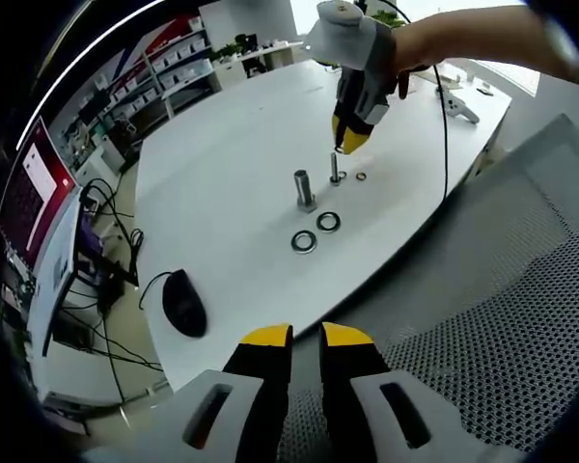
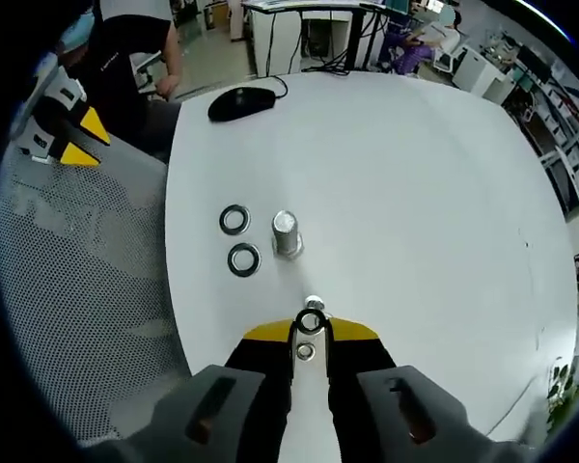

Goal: Place the washer onto the threaded stud by aligning its center hole with the stud, sliding it down to the base, and recovering from edge contact or off-axis alignment until the washer reaches the visible bottom stop.

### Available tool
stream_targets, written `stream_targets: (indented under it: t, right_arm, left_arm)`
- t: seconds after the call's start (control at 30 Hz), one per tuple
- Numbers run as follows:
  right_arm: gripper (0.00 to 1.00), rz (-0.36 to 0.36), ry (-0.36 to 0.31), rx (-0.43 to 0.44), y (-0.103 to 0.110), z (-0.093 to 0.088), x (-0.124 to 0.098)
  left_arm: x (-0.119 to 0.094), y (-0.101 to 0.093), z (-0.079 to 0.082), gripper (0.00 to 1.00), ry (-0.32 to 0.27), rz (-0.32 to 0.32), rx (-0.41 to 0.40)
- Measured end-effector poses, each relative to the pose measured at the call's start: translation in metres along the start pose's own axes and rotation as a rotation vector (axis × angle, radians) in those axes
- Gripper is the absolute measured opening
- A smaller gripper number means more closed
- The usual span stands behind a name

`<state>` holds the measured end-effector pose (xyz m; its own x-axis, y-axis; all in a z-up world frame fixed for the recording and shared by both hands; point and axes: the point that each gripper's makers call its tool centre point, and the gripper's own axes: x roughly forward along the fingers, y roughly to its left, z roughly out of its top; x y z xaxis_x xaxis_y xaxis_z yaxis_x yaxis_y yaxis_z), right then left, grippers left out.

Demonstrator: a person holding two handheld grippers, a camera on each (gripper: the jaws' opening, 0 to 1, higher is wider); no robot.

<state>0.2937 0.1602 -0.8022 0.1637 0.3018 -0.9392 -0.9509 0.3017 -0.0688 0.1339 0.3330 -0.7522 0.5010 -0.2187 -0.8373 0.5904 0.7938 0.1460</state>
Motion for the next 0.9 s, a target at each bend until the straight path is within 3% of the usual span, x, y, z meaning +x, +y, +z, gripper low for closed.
stream_targets:
  t: [0.9]
  right_arm:
    - [0.14, 0.001, 0.018, -0.021, -0.003, 0.003, 0.011]
  left_arm:
    - [0.000, 0.000, 0.000, 0.09, 0.003, -0.002, 0.002]
